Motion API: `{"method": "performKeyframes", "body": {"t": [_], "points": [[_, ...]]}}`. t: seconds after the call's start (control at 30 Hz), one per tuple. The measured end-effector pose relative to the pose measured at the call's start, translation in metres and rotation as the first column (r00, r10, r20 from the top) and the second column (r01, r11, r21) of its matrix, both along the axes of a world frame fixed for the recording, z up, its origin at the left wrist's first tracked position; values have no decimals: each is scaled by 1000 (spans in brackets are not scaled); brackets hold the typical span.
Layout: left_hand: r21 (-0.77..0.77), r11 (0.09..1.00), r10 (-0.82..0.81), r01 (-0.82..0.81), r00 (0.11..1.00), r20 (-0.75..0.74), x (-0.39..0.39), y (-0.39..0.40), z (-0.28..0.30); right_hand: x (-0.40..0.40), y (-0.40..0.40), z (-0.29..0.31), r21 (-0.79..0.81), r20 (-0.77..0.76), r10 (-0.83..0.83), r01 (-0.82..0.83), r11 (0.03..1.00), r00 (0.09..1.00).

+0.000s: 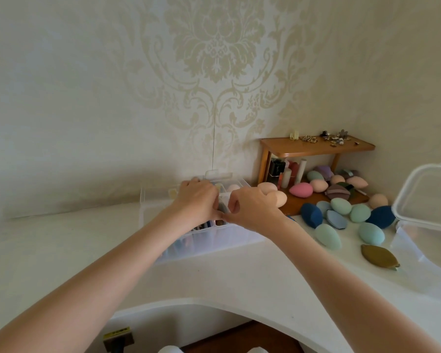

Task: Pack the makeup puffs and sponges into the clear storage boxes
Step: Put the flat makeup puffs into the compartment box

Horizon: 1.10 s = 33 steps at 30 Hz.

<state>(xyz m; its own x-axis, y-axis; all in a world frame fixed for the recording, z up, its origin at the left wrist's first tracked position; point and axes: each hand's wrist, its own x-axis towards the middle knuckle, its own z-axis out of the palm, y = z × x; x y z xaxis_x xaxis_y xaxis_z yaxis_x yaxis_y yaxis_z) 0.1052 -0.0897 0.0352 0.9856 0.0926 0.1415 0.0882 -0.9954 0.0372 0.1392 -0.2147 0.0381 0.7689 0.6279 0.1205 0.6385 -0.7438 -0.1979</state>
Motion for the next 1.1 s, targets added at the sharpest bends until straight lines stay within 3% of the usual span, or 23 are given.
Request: {"method": "performKeyframes", "body": {"t": [0.3, 0.63, 0.73, 0.97, 1.1], "points": [[53, 986, 163, -156, 972, -172, 14, -7, 5, 3, 8, -4, 31, -38, -45, 46, 998, 998], [-283, 940, 130, -190, 967, -217, 7, -1, 13, 8, 26, -8, -121, -22, -68, 65, 991, 997], [-321, 929, 112, -184, 967, -230, 7, -1, 13, 8, 29, -7, -150, -23, -88, 84, 985, 996], [-416, 909, -59, 11, 993, -101, 0, 8, 5, 2, 30, 1, -227, -47, -47, 35, 973, 998], [-324, 935, -145, 146, 989, 28, -4, 8, 0, 6, 11, 29, -243, -292, 21, -96, 965, 956]]}}
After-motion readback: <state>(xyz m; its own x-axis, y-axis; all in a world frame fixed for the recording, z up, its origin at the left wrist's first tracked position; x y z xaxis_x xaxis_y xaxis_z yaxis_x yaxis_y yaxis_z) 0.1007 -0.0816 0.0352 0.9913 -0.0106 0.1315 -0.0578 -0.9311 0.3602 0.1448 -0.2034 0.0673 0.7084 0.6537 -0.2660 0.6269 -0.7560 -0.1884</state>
